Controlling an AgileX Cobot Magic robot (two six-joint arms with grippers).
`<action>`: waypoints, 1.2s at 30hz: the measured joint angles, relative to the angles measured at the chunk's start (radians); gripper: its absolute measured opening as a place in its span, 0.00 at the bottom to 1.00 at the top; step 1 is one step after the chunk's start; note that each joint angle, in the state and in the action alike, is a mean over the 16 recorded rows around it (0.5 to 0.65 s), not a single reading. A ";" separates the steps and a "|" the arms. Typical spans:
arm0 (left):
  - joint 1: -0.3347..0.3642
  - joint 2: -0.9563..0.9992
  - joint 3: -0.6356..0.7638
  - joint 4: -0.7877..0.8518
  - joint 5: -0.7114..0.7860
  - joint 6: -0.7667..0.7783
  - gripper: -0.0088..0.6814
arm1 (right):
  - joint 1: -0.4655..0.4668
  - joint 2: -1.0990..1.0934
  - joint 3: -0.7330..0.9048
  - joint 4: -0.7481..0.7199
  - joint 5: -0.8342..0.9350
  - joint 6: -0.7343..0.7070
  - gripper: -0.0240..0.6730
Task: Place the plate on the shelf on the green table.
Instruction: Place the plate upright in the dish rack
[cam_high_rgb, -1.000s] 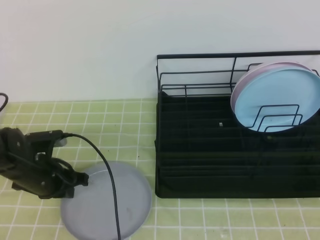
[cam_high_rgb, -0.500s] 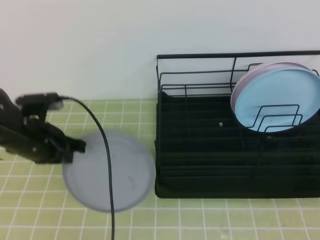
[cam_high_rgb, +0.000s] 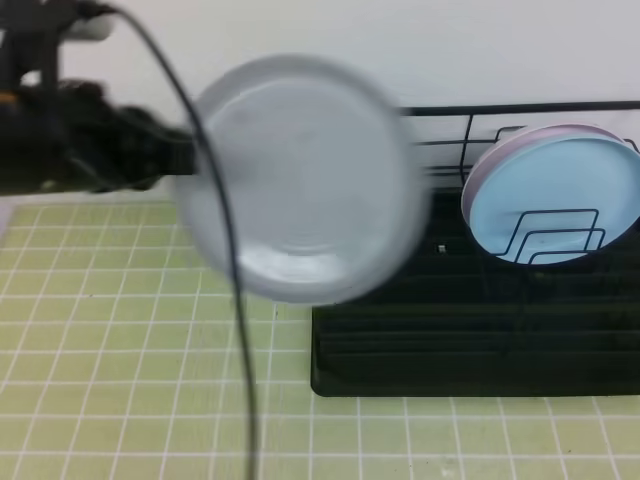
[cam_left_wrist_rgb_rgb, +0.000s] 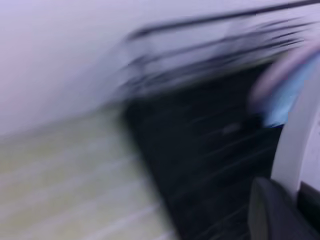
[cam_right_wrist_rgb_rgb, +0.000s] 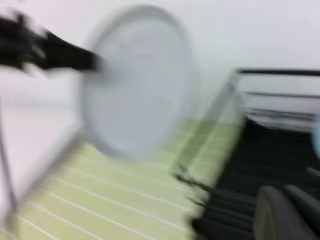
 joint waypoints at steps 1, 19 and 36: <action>-0.025 -0.014 -0.004 -0.034 -0.014 0.030 0.02 | 0.000 0.006 -0.013 0.040 0.015 -0.021 0.21; -0.434 -0.080 -0.014 -0.267 -0.263 0.230 0.02 | 0.000 0.060 -0.077 0.238 -0.057 -0.109 0.84; -0.519 -0.080 -0.014 -0.345 -0.286 0.274 0.11 | 0.000 0.123 -0.080 0.262 -0.104 -0.190 0.21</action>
